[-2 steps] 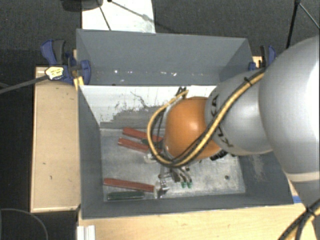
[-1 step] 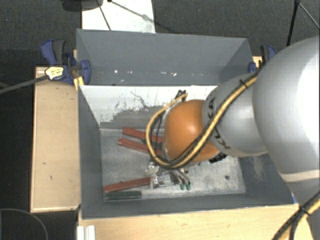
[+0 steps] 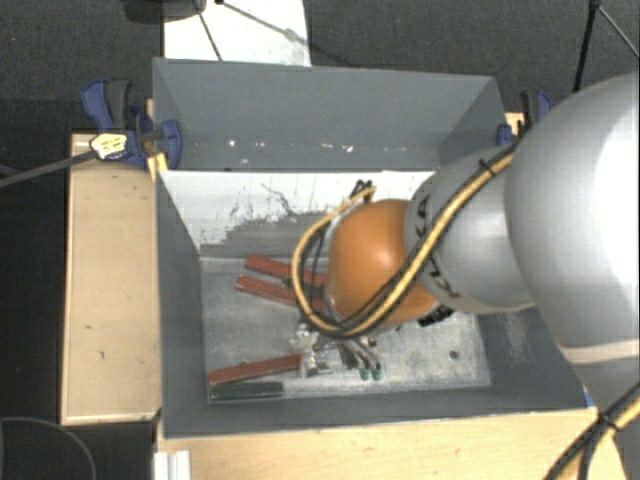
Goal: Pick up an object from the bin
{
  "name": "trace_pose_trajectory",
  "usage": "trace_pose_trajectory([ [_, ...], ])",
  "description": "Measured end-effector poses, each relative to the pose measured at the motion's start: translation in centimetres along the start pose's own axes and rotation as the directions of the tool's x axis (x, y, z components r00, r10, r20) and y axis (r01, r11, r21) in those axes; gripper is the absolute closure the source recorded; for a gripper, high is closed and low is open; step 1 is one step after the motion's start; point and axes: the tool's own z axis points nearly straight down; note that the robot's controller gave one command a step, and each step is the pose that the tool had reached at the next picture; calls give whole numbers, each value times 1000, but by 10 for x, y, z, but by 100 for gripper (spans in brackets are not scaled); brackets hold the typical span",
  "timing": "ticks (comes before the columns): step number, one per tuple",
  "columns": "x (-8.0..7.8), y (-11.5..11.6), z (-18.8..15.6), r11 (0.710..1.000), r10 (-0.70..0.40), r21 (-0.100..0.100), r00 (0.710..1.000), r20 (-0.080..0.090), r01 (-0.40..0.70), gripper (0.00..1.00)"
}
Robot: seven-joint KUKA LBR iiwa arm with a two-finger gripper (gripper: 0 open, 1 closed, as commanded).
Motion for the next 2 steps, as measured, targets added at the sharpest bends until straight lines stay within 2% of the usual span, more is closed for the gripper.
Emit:
trace_pose_trajectory([
  [1, 5, -7, -135, 993, -118, 0, 993, 1, 118, 100],
  [2, 5, -7, -135, 993, -117, 0, 993, 1, 117, 100],
])
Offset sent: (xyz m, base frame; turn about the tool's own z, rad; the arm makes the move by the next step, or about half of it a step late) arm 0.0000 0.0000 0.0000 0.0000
